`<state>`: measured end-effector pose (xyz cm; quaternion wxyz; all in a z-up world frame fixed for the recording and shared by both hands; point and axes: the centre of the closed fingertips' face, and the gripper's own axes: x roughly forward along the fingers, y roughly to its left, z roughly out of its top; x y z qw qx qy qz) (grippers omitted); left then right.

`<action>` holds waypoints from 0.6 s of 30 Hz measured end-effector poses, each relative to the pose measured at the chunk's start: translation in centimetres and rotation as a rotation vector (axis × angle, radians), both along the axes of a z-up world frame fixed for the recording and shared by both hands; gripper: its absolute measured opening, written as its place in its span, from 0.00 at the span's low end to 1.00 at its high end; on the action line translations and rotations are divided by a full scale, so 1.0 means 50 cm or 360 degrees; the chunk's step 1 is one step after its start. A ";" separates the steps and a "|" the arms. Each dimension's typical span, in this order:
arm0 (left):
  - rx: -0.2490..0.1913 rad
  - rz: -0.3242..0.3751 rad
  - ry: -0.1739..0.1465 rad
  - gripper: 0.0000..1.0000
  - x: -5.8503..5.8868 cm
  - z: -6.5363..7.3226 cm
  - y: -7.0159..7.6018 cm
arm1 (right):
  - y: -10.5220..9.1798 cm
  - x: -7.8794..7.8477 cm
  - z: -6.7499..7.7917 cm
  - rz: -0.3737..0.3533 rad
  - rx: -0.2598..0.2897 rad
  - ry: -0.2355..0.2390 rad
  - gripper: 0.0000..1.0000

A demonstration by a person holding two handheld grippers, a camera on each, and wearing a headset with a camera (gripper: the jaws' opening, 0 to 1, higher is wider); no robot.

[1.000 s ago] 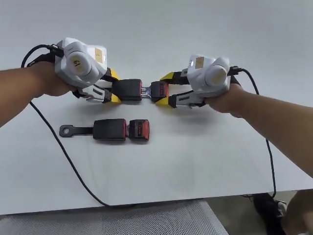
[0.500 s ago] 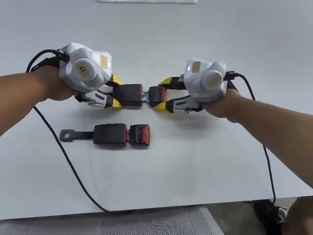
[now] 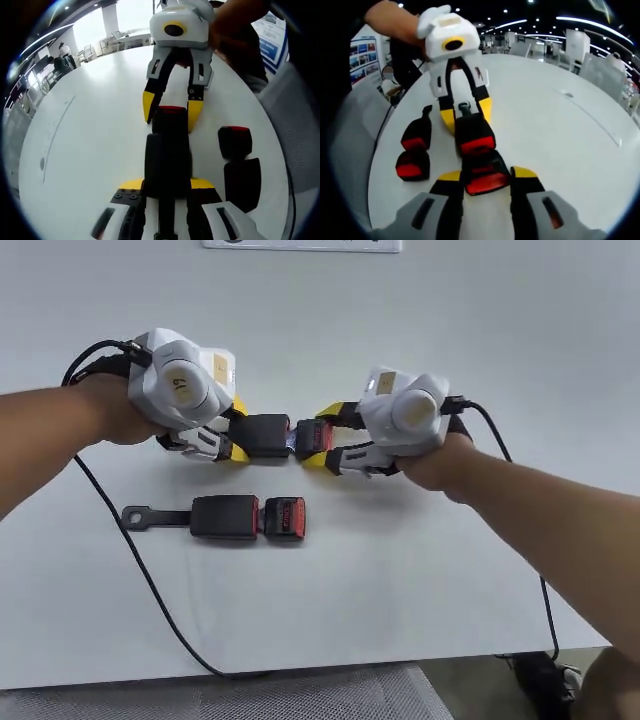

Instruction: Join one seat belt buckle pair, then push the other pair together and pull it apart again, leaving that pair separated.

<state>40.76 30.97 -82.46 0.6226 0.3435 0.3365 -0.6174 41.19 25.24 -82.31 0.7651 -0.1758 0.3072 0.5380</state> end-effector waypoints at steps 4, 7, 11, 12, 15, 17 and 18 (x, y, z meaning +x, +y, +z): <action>0.0010 -0.0010 -0.0002 0.32 -0.001 0.000 -0.001 | -0.001 0.002 -0.002 -0.0001 -0.0010 -0.0001 0.36; 0.0013 -0.0009 -0.0001 0.32 0.000 0.000 0.000 | -0.001 0.000 -0.002 -0.0002 -0.0014 -0.0003 0.36; 0.0017 -0.0013 -0.0002 0.32 0.001 -0.001 0.001 | -0.001 -0.002 -0.001 -0.0005 -0.0017 -0.0005 0.36; 0.0018 -0.0015 -0.0002 0.32 0.001 -0.001 0.001 | 0.000 -0.002 -0.001 -0.0005 -0.0018 -0.0005 0.36; 0.0022 -0.0015 -0.0002 0.32 0.002 -0.001 0.001 | 0.000 -0.003 -0.001 -0.0006 -0.0021 -0.0003 0.36; 0.0023 -0.0012 0.0000 0.32 0.002 -0.001 0.001 | 0.000 -0.004 -0.001 -0.0006 -0.0026 -0.0003 0.36; 0.0024 -0.0011 0.0000 0.32 0.002 -0.002 0.001 | 0.000 -0.005 -0.001 -0.0007 -0.0028 -0.0003 0.36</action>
